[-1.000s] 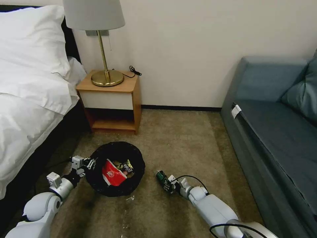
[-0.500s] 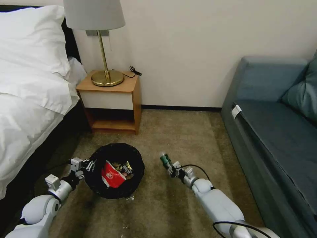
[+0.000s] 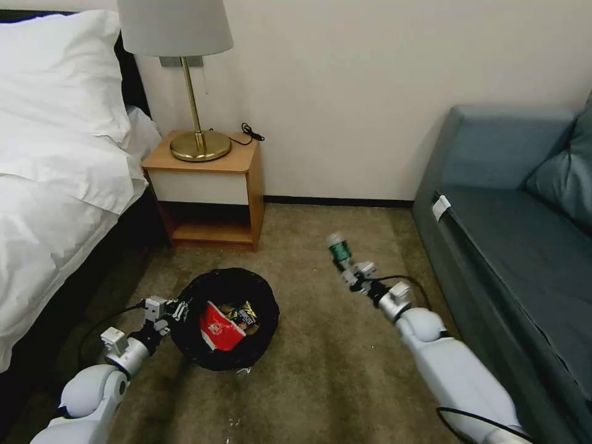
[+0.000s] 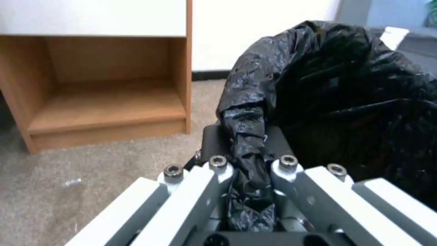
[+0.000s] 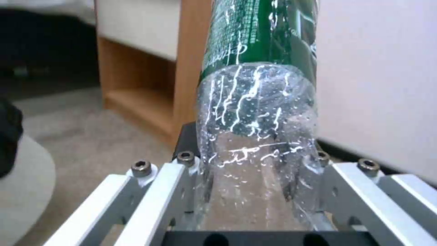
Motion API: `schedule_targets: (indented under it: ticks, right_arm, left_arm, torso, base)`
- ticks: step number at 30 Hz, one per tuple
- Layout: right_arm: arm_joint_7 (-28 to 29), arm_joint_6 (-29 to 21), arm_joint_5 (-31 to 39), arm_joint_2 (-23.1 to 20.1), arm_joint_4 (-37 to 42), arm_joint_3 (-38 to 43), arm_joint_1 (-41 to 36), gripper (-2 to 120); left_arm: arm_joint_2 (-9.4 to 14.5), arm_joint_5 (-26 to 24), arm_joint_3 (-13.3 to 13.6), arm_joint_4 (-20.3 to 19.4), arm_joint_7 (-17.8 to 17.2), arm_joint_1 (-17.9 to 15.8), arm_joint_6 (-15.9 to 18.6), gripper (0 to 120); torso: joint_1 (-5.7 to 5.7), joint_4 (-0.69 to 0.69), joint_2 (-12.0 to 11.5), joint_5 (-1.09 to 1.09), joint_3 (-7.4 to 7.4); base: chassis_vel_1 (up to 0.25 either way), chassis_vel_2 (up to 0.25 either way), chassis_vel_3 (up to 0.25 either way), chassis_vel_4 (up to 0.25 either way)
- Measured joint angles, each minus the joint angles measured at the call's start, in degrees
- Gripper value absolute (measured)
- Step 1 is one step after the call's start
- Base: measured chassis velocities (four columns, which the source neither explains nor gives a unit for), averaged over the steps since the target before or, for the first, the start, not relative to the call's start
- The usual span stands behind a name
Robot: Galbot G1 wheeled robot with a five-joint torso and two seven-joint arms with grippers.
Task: Pick up the trash bin, then pick up the garbage on the floor and place it into the trash bin.
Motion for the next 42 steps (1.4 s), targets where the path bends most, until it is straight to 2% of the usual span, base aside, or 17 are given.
schedule_targets:
  ticks: [1,3,4,10,15,20,21,24,38,42]
  right_arm:
    - [-0.6,-0.7,2.0,-2.9,4.1,0.7,-1.2,25]
    - [-0.9,-1.3,3.0,-4.2,6.3,0.8,-2.0,25]
    - [-1.7,-3.1,5.0,-6.8,10.9,0.5,-3.6,25]
    - [-3.1,-5.3,6.4,-8.5,16.0,-0.2,-5.0,25]
    - [-4.3,-8.1,7.8,-9.6,23.3,-5.5,-4.4,25]
    - [-3.7,-10.4,9.3,-9.5,26.5,-10.0,-3.3,25]
    - [-3.3,-11.6,10.2,-9.2,27.5,-12.4,-3.0,25]
    - [-3.8,-12.0,9.9,-8.2,27.9,-15.6,-3.0,25]
    - [-3.3,-13.0,9.5,-1.5,25.0,-25.1,0.5,25]
    - [-2.6,-11.9,9.3,3.3,20.7,-28.7,3.1,25]
  left_arm:
    - [-0.2,-0.8,0.4,0.0,-1.9,-0.5,-0.4,4]
    - [-0.3,-1.5,0.5,0.0,-2.9,-0.6,-0.4,4]
    - [-0.3,-2.0,0.7,0.0,-4.1,-0.6,-0.2,4]
    - [-0.2,-2.1,0.7,-0.1,-4.5,-0.6,0.2,4]
    - [-0.2,-2.2,0.4,-1.0,-5.2,-0.1,1.1,4]
    - [-0.8,-3.4,2.6,-1.4,-7.6,-1.4,1.0,4]
    - [-1.1,-3.9,3.7,-1.8,-8.6,-2.1,1.0,4]
    - [-1.3,-4.0,4.5,-1.9,-9.2,-2.7,1.1,4]
    - [-2.0,-3.9,5.6,-1.2,-9.5,-3.4,1.5,4]
    - [-2.5,-3.8,6.1,-0.8,-9.6,-3.7,1.6,4]
  torso:
    - [0.0,-0.04,0.0,-0.01,0.0]
    - [0.0,-0.05,0.0,0.01,0.0]
    - [0.0,-0.01,0.0,0.0,0.0]
    - [0.0,-0.01,0.0,0.01,0.0]
    - [0.0,0.02,0.0,0.0,0.0]
    - [0.0,0.0,0.0,-0.02,0.0]
    - [0.0,-0.02,0.0,-0.01,0.0]
    - [0.0,-0.02,0.0,-0.02,0.0]
    - [0.01,-0.01,0.0,-0.03,0.0]
    - [0.01,0.0,0.0,-0.01,0.0]
  base:
    - [0.0,0.0,0.0,0.0]
    - [0.0,0.0,0.0,0.0]
    - [0.0,0.0,0.0,0.0]
    - [0.0,0.0,0.0,0.0]
    - [0.0,0.0,0.0,0.0]
    - [0.0,0.0,0.0,0.0]
    - [0.0,0.0,0.0,0.0]
    - [0.0,0.0,0.0,0.0]
    - [0.0,0.0,0.0,0.0]
    - [0.0,0.0,0.0,0.0]
